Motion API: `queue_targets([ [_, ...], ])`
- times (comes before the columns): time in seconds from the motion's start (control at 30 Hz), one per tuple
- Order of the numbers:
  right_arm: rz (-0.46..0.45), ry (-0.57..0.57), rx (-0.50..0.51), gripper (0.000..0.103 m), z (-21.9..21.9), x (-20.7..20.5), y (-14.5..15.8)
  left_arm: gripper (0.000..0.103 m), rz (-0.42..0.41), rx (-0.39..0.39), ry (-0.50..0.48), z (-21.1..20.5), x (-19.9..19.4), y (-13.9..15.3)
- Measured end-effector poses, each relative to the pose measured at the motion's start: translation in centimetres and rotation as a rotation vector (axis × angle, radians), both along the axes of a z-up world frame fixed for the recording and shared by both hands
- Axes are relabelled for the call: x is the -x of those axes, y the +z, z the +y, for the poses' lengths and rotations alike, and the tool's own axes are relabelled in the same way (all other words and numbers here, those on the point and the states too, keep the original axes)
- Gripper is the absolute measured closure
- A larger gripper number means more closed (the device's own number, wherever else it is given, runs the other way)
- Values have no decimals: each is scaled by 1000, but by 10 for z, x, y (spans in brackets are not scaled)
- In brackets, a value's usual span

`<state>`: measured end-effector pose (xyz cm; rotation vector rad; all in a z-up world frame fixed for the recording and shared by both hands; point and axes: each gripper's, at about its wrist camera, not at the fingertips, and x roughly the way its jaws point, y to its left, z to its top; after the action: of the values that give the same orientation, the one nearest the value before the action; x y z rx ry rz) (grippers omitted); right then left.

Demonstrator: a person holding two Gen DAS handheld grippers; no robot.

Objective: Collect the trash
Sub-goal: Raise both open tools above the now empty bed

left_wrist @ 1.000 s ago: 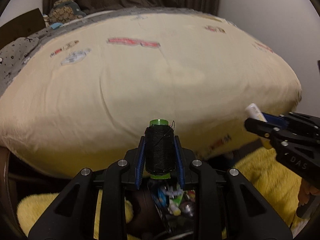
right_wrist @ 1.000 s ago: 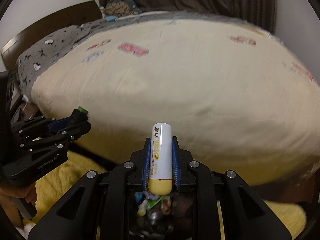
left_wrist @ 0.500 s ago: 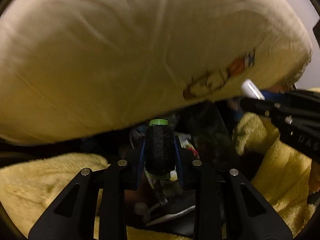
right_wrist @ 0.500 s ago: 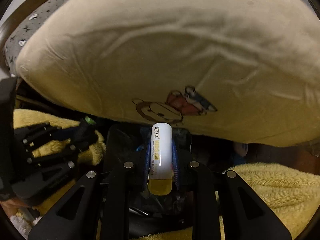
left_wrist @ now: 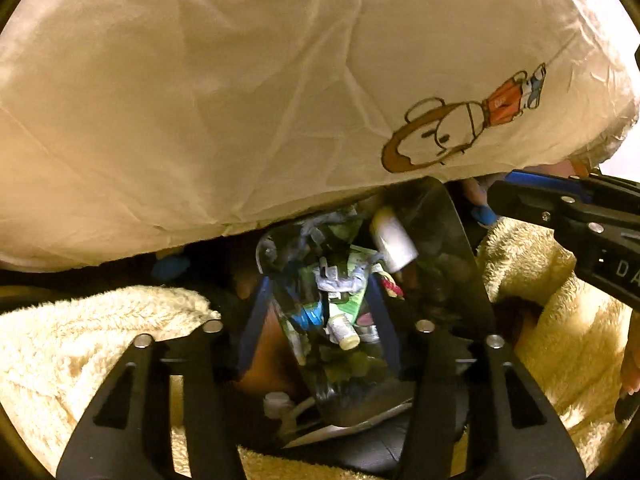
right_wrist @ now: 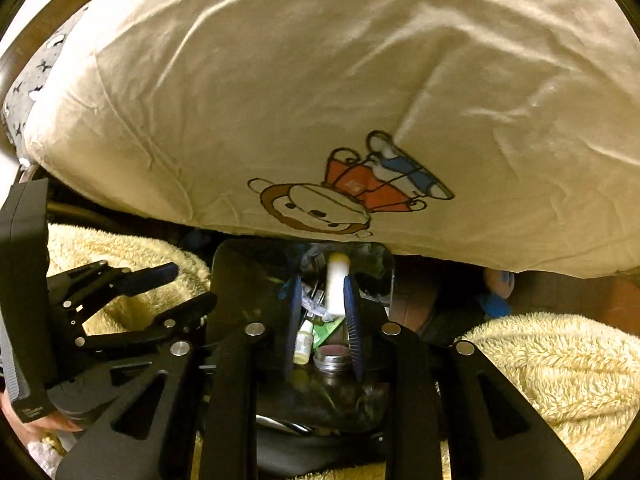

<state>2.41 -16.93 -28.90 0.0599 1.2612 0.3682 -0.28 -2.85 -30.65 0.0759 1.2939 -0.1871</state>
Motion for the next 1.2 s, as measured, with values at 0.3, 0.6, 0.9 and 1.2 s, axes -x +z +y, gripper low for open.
queue_targets([
  [0.3, -170, -51, 1, 12, -16, -2, 49, 16, -193, -66, 66, 18, -6, 63],
  [0.6, -511, -136, 71, 3, -27, -11, 150, 8, -528, -65, 171, 40, -18, 179],
  [0.9, -670, -190, 72, 3, -26, -25, 207, 8, -742, -54, 209, 36, -21, 252],
  [1.2, -639, -201, 55, 3, -21, -24, 236, 8, -758, -60, 209, 39, -21, 281],
])
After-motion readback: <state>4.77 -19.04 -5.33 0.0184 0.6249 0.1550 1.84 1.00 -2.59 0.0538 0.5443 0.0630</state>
